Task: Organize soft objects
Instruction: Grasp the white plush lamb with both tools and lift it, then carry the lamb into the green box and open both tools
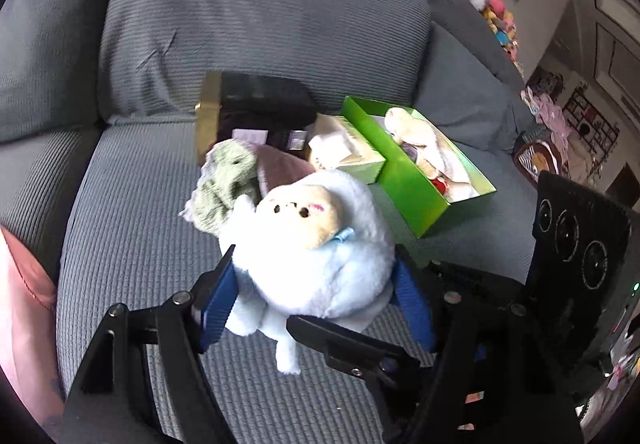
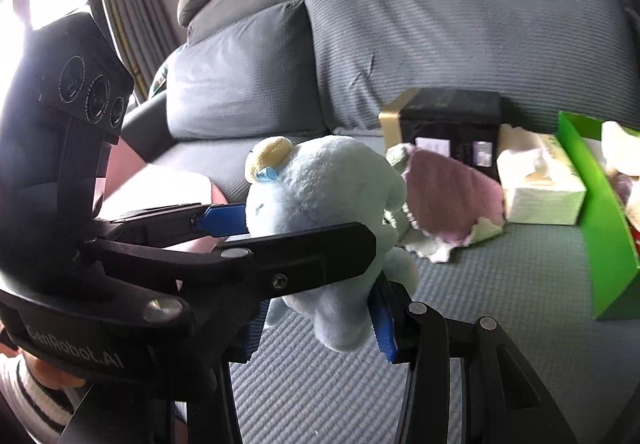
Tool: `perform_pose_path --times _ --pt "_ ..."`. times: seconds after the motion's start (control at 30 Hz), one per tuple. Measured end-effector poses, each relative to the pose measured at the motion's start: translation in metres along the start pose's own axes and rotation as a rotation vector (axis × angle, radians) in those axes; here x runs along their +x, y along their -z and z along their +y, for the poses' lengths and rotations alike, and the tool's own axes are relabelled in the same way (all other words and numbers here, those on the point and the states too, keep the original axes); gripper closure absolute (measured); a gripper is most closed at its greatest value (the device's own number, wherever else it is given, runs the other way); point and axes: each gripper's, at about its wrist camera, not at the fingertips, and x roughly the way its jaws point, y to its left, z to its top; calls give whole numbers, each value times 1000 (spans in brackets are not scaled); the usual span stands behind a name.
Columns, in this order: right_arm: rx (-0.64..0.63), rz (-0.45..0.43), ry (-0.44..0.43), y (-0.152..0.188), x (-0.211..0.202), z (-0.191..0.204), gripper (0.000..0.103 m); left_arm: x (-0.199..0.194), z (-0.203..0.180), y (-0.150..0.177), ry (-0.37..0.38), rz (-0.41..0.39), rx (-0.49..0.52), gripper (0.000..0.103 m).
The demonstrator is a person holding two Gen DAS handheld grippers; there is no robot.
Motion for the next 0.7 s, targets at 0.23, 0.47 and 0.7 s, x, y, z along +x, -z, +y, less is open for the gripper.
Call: perform_pose_path --times 0.23,0.47,0.7 --pt "30 -64 12 4 -30 -23 56 17 -34 -11 -13 26 72 32" --pt "81 -139 17 7 -53 -54 56 38 -69 -27 -20 45 144 32" --pt "129 -219 58 5 -76 -94 56 67 -111 -51 4 50 248 32"
